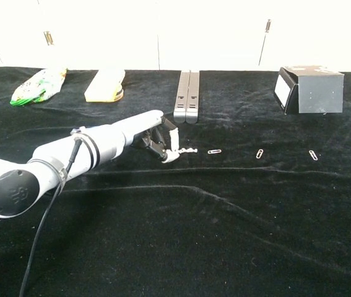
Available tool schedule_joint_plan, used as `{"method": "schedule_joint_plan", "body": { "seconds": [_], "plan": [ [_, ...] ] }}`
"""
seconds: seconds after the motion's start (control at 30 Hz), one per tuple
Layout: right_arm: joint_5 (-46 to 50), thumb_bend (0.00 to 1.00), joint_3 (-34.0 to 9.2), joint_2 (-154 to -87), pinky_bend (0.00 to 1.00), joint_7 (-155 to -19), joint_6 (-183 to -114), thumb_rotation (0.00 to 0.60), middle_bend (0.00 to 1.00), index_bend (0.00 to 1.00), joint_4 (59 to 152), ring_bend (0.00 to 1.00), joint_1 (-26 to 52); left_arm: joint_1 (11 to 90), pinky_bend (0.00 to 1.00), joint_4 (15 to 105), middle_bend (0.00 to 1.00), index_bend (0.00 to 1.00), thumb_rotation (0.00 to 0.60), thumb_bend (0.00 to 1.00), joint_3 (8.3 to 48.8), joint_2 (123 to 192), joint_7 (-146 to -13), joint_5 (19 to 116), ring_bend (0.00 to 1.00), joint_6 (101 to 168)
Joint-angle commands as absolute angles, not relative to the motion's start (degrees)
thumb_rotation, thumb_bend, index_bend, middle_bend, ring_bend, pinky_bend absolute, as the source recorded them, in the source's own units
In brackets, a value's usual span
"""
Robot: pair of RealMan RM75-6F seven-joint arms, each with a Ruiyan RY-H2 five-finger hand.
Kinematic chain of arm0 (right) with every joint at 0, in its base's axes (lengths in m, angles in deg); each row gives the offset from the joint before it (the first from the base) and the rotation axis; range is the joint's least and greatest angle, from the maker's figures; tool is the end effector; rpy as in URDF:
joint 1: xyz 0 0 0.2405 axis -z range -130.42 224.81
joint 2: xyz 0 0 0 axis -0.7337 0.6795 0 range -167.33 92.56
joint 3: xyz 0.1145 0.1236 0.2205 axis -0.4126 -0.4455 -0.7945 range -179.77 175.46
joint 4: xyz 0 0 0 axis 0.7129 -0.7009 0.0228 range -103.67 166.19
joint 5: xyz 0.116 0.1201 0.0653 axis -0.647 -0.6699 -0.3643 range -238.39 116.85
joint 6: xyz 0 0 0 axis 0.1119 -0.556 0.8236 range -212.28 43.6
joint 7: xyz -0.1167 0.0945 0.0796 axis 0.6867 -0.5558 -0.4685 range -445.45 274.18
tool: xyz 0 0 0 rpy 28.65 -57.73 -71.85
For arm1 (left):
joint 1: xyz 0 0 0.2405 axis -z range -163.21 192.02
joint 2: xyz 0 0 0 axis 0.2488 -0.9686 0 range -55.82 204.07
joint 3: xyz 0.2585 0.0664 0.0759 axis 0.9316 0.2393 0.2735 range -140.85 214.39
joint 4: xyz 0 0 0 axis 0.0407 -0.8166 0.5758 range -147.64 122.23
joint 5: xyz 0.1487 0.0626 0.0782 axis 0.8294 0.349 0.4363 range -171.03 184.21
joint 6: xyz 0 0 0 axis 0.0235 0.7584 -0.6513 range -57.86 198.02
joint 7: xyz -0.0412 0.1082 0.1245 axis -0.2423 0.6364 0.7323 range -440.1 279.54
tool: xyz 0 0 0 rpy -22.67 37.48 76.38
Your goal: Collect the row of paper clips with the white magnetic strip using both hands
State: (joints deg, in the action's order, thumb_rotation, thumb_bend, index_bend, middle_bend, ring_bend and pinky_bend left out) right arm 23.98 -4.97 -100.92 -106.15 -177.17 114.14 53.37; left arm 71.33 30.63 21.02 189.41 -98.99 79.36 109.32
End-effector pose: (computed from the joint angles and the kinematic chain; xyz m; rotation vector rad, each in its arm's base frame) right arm -0.3691 -0.1382 0.2381 1.1168 -1.0190 0.9851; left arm -0.0970 0.4248 -0.1243 -1.8595 -1.3688 -1.1121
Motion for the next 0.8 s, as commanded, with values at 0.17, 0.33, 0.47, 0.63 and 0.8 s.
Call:
{"method": "schedule_joint_plan", "body": {
  "seconds": [0.17, 0.33, 0.47, 0.63, 0.8],
  "plan": [
    [24.07, 0.36, -5.01, -100.86, 0.0, -106.47, -176.68, 0.6, 0.0, 0.1, 113.94, 0.0, 53.33, 71.14, 1.0, 30.36, 1.0, 0.8, 0.6, 0.51, 20.98, 189.03, -99.58, 79.75, 1.0, 110.51],
    [24.22, 0.36, -5.08, -100.87, 0.0, -106.32, -176.56, 0.6, 0.0, 0.1, 114.01, 0.0, 53.29, 70.94, 1.0, 31.34, 1.0, 0.8, 0.6, 0.51, 20.89, 188.38, -99.41, 79.75, 1.0, 111.1],
    [24.25, 0.36, -5.14, -100.83, 0.0, -106.36, -176.4, 0.6, 0.0, 0.1, 114.08, 0.0, 53.28, 71.14, 1.0, 32.61, 1.0, 0.8, 0.6, 0.51, 20.44, 187.84, -98.72, 79.47, 1.0, 111.47],
    [24.25, 0.36, -5.15, -100.63, 0.0, -106.89, -175.86, 0.6, 0.0, 0.1, 113.99, 0.0, 53.12, 71.93, 1.0, 35.15, 1.0, 0.8, 0.6, 0.51, 19.66, 187.08, -96.49, 79.18, 1.0, 112.17],
    [24.03, 0.36, -5.14, -100.39, 0.0, -107.92, -175.25, 0.6, 0.0, 0.1, 113.77, 0.0, 53.09, 71.21, 1.0, 40.12, 1.0, 0.8, 0.6, 0.51, 19.95, 185.72, -91.9, 78.33, 1.0, 113.55]
  ]
}}
